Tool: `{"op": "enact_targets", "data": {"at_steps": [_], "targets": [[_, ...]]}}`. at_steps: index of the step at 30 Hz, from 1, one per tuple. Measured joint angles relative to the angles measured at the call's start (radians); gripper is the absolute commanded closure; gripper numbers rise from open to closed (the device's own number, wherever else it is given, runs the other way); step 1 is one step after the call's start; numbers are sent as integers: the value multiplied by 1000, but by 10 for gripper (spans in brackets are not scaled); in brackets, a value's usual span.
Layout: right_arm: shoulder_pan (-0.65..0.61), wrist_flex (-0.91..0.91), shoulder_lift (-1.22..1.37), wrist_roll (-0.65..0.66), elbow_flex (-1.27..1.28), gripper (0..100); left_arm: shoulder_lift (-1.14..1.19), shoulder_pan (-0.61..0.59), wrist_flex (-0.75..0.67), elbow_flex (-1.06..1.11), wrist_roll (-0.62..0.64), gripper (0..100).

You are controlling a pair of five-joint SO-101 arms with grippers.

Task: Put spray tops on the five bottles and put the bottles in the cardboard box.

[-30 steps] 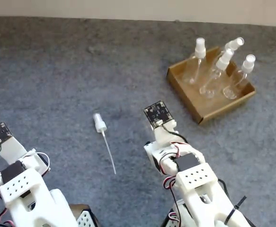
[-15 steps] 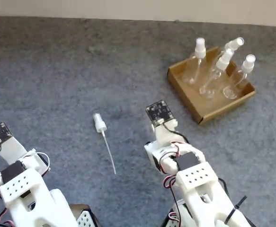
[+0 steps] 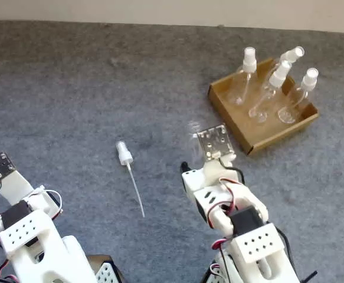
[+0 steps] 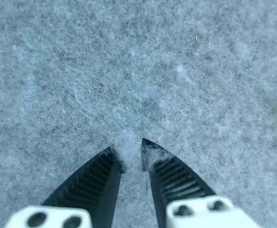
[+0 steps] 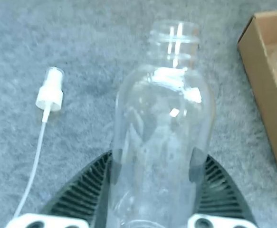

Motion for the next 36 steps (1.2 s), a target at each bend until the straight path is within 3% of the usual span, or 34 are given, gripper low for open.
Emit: {"op": "enact_targets", "data": {"at_steps": [6, 9, 20, 26, 36], "targets": [[0, -3, -29, 0, 51, 832, 0, 2, 0, 0, -5, 995], [0, -66, -29, 0, 109, 832, 0, 52, 8, -14, -81, 995], [0, -143, -29, 0, 144, 832, 46, 186, 457, -529, -244, 995], [26, -146, -29, 0, 144, 832, 227, 296, 680, -852, -250, 995], [66, -325, -29, 0, 255, 832, 605, 465, 709, -1079, -249, 995]]}}
